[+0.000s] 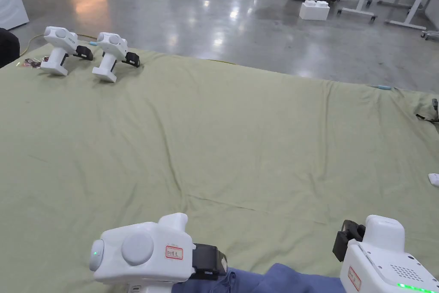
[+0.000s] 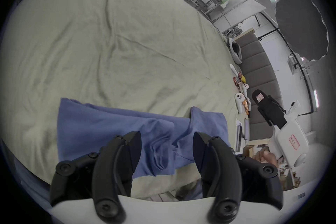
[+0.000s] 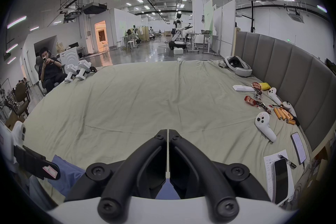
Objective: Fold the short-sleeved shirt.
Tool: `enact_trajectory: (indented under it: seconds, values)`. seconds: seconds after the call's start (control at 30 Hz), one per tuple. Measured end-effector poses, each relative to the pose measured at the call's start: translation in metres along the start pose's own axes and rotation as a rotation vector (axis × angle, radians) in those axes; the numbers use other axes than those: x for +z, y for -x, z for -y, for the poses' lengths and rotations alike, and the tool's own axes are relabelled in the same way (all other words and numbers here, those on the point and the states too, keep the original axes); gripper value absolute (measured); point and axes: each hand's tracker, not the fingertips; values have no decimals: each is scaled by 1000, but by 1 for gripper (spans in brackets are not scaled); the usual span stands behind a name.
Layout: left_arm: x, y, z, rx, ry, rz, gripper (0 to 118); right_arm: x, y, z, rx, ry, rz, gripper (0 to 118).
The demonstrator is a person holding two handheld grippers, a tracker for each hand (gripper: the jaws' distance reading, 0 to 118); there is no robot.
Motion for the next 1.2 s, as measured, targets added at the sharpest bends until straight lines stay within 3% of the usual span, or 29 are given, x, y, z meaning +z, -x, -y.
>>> enact_trajectory:
  seconds: [0.07, 0.1, 0.13, 0.17, 0.33, 0.37, 0.57, 0.87, 1.0, 1.1, 1.2]
  values:
    - [-4, 5, 1, -26, -6, -79, 62, 0, -1, 3, -2, 6, 1, 4]
    - [-10, 8, 1, -26, 10, -104, 50, 0, -2, 4, -4, 9, 1, 4]
    - [-16, 12, 3, -17, 40, -114, 31, -1, -2, 6, -4, 12, 2, 4]
    - [-23, 15, 6, -14, 64, -137, 21, -1, -3, 7, -5, 17, 4, 4]
    - [-46, 14, 25, -127, 153, -192, 21, -2, -6, 11, -8, 32, 10, 4]
    - [-49, 10, 28, -101, 152, -104, 21, -3, -7, 12, -7, 34, 11, 4]
    - [-67, -6, 39, -115, 159, 68, 21, -4, -8, 14, -10, 45, 11, 4]
    - [-72, -1, 44, -101, 155, 57, 21, -1, -9, 10, -5, 40, 12, 4]
    - [-38, 12, 27, -116, 82, 53, 25, 0, -8, 4, -2, 32, 7, 4]
    - [0, 41, 6, -74, 27, 68, 68, 0, -6, 1, 5, 27, 2, 4]
    - [30, 76, -8, -49, -42, 45, 75, -1, -3, -2, 7, 26, -8, 4]
